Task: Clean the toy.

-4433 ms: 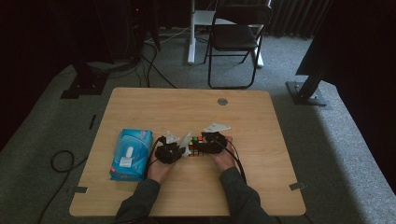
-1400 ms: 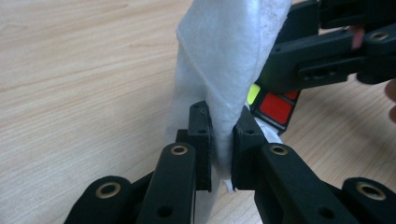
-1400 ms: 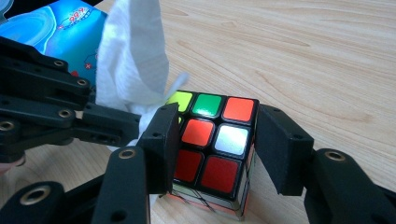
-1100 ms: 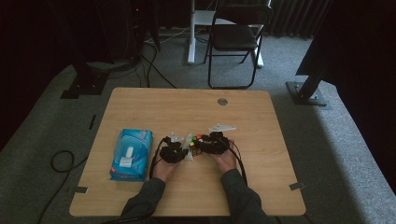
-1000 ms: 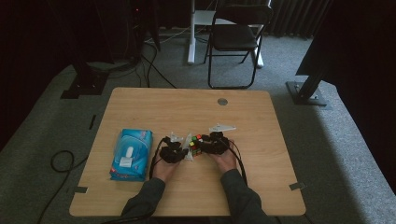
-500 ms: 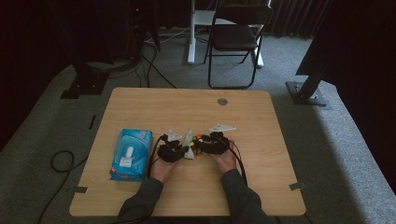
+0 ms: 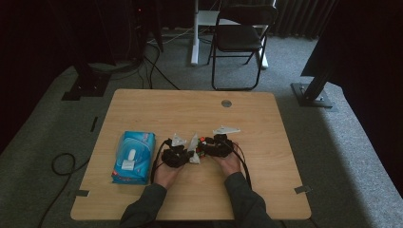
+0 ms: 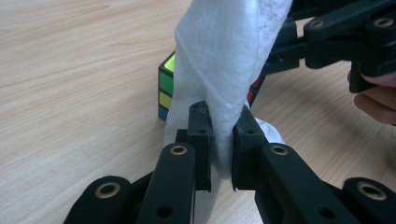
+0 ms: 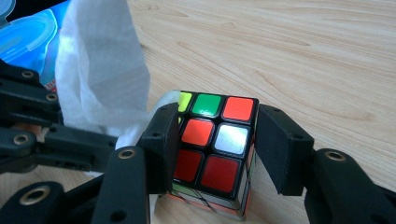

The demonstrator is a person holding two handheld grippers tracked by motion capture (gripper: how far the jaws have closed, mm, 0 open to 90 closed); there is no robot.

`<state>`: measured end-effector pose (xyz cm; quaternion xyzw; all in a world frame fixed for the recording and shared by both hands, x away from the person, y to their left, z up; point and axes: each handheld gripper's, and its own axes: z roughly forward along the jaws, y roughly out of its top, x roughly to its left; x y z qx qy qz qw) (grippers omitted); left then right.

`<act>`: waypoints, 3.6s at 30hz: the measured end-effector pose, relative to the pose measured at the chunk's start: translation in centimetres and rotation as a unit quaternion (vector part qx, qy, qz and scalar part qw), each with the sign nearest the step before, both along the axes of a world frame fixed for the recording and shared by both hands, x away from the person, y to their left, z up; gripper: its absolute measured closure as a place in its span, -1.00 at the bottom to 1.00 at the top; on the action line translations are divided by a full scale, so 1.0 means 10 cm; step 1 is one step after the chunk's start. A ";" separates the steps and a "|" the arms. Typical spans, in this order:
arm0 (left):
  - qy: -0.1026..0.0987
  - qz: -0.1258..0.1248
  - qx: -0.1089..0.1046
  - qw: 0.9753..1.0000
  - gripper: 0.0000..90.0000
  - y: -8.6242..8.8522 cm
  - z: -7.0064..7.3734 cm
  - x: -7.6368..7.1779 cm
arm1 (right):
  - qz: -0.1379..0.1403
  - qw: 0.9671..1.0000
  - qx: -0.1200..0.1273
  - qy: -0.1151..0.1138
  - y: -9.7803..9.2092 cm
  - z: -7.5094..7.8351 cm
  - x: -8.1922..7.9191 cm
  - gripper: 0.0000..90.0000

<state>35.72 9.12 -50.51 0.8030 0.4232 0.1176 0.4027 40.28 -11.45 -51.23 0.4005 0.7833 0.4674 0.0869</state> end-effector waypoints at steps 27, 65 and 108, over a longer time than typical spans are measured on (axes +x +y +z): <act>0.023 0.066 0.006 0.998 0.79 0.23 -0.15 0.36 | 0.022 1.000 -0.005 -0.002 0.01 0.01 -0.01 0.15; 0.023 -0.007 -0.003 1.000 0.79 0.06 -0.16 0.14 | -0.004 1.000 -0.014 0.001 -0.12 0.05 0.02 0.30; 0.026 0.020 0.032 0.999 0.81 0.04 -0.26 0.37 | 0.011 1.000 0.009 0.011 -0.14 0.02 0.03 0.47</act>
